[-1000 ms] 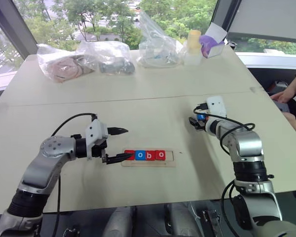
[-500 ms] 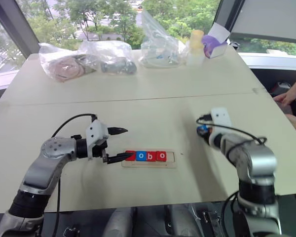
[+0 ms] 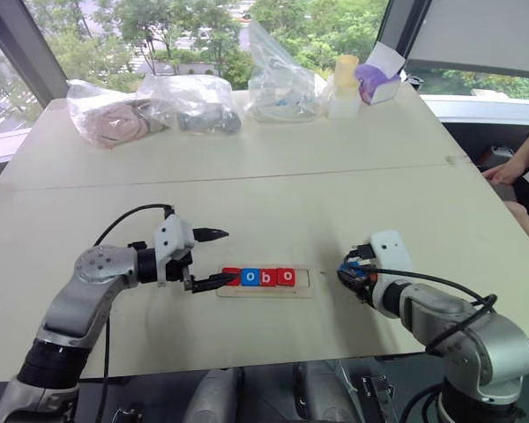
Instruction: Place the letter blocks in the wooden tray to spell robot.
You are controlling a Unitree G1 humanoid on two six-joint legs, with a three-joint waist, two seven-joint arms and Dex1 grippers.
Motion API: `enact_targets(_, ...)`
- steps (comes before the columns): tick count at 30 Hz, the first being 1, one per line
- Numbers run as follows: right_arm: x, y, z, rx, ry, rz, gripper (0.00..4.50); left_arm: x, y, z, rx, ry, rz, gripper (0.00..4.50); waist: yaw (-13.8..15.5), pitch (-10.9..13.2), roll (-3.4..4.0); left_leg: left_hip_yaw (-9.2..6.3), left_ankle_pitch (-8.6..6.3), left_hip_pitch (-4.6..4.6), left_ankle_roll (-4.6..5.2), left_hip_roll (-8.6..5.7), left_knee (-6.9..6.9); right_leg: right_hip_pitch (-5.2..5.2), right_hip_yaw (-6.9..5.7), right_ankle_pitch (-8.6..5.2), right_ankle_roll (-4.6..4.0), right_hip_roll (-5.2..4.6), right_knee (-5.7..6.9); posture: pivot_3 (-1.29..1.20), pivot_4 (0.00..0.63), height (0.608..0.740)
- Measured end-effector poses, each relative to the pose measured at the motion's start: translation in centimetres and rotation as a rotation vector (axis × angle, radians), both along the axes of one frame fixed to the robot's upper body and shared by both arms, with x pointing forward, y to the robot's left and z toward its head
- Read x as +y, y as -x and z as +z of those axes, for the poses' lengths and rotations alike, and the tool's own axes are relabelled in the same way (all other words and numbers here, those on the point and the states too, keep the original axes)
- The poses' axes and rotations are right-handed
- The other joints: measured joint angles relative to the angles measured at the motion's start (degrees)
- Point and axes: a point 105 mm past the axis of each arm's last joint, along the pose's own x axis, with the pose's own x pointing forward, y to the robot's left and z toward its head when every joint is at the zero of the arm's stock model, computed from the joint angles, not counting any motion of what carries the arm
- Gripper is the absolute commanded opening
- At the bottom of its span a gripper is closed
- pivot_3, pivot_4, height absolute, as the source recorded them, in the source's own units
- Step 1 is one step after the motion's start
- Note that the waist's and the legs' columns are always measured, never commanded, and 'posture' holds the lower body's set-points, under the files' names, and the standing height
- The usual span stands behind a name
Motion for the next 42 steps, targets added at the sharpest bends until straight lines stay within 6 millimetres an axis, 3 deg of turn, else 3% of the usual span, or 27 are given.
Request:
enact_targets(1, -0.4, -0.2, 0.4, 0.001, 0.032, 0.030, 4.46, 0.0, 0.0, 0.0, -0.001, 0.000, 0.000, 4.50, 0.00, 0.01, 0.01, 0.03, 0.00, 0.00, 0.00, -0.02, 0.01, 0.00, 0.00, 0.00, 0.00, -0.02, -0.01, 0.00, 0.150, 0.740)
enact_targets(6, -1.6, -0.8, 3.5, 0.004, 0.132, 0.309, 4.46, -0.1, -0.3, 0.0, -0.006, -0.006, 0.000, 4.50, 0.03, 0.05, -0.05, -0.03, -0.01, -0.01, 0.03, 0.05, 0.00, 0.10, -0.15, -0.05, 0.05, 0.01, -0.10, 0.00, 0.150, 0.740)
enact_targets(9, -1.5, -1.0, 4.0, -0.032, 0.124, 0.548, 4.46, -0.3, -0.5, 0.2, -0.022, -0.008, -0.003, 4.50, 0.05, 0.06, -0.06, 0.02, -0.04, -0.01, 0.08, 0.02, -0.02, 0.16, -0.18, -0.10, 0.15, -0.01, -0.15, 0.00, 0.150, 0.740)
enact_targets(13, -1.8, -1.6, 3.4, -0.088, 0.114, 0.765, 4.46, -0.3, -0.7, 0.3, -0.024, -0.003, 0.000, 4.50, -0.17, 0.08, -0.09, 0.10, -0.07, 0.02, 0.13, 0.00, 0.04, 0.22, -0.11, -0.10, 0.19, -0.05, -0.19, 0.00, 0.150, 0.740)
enact_targets(18, -3.4, -2.4, 0.9, -0.027, 0.144, 0.958, 4.46, -0.2, -0.6, 0.2, -0.018, -0.004, -0.001, 4.50, -0.05, 0.09, -0.07, 0.06, -0.07, 0.07, 0.12, 0.00, 0.04, 0.25, -0.11, -0.10, 0.17, -0.04, -0.17, 0.00, 0.150, 0.740)
enact_targets(25, -3.9, -2.9, -0.3, -0.030, 0.192, 1.077, 4.46, -0.3, 0.8, 0.1, 0.016, -0.007, -0.054, 4.50, -0.07, 0.08, -0.07, 0.04, -0.08, 0.09, 0.10, 0.01, 0.04, 0.25, -0.05, -0.08, 0.15, -0.12, -0.15, 0.00, 0.150, 0.740)
enact_targets(28, -3.9, -3.1, -0.4, -0.041, 0.193, 1.081, 3.71, -0.3, 1.1, 0.0, 0.029, -0.014, -0.060, 4.50, 0.00, 0.08, -0.08, 0.00, -0.07, 0.12, 0.09, 0.02, 0.08, 0.30, -0.06, -0.09, 0.12, -0.12, -0.14, 0.00, 0.150, 0.740)
enact_targets(33, -3.7, -3.4, -0.4, -0.067, 0.195, 1.075, 1.09, 0.3, 1.1, 0.4, 0.032, -0.016, -0.061, 4.50, 0.11, 0.07, -0.07, -0.01, -0.07, 0.12, 0.08, 0.02, 0.07, 0.30, -0.06, -0.09, 0.12, -0.13, -0.15, 0.00, 0.150, 0.740)
enact_targets(37, -3.2, -3.1, -0.3, -0.096, 0.209, 1.076, 1.09, 0.4, 1.1, 0.5, 0.032, -0.018, -0.061, 4.50, 0.10, 0.08, -0.07, -0.01, -0.07, 0.12, 0.08, 0.01, 0.06, 0.28, -0.06, -0.09, 0.12, -0.15, -0.15, 0.00, 0.150, 0.740)
enact_targets(42, 0.5, -1.7, 1.2, -0.162, 0.158, 1.137, 1.09, 0.3, 1.0, 0.5, 0.029, -0.014, -0.055, 4.50, 0.17, 0.09, -0.05, -0.01, -0.08, 0.08, 0.08, 0.01, 0.05, 0.20, -0.01, -0.09, 0.12, -0.17, -0.10, 0.00, 0.150, 0.740)
